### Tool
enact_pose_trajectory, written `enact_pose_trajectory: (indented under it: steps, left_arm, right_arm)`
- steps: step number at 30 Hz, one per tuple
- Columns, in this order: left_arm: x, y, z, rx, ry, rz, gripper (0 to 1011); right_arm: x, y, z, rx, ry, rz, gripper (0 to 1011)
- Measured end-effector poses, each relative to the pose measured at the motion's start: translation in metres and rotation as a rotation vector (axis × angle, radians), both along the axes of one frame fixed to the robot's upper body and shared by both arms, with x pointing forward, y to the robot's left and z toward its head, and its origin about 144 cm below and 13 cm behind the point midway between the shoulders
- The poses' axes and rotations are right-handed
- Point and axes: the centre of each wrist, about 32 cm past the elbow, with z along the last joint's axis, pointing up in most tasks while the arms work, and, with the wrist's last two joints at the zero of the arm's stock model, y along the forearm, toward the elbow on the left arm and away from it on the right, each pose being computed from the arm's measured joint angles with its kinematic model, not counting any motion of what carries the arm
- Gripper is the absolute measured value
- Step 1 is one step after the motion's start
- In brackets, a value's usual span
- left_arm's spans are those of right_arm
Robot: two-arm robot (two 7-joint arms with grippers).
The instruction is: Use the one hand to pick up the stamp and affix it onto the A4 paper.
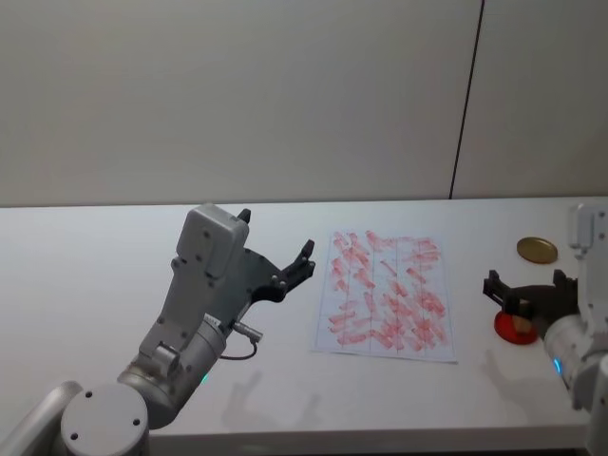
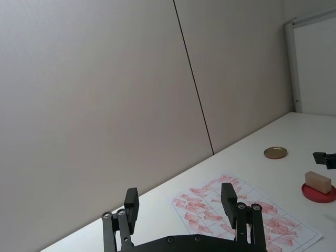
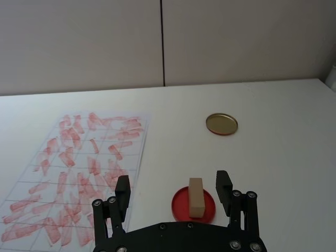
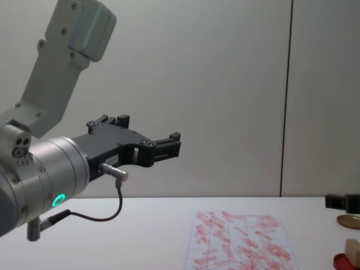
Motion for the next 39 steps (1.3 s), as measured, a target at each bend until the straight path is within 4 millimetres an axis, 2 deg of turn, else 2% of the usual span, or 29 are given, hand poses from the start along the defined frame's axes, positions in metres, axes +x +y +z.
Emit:
enact_pose_trajectory:
  steps: [18, 39]
  left_arm:
    - [0.0, 0.0, 0.0, 0.0, 0.0, 0.0, 993]
    - [0.0, 0.0, 0.0, 0.0, 0.0, 0.0, 993]
  right_arm:
    - [0.042, -0.011, -0.001, 0.045, 0.127, -0.063, 1001]
    - [0.078, -0.022, -0.019, 0.072, 0.23, -0.011, 1001]
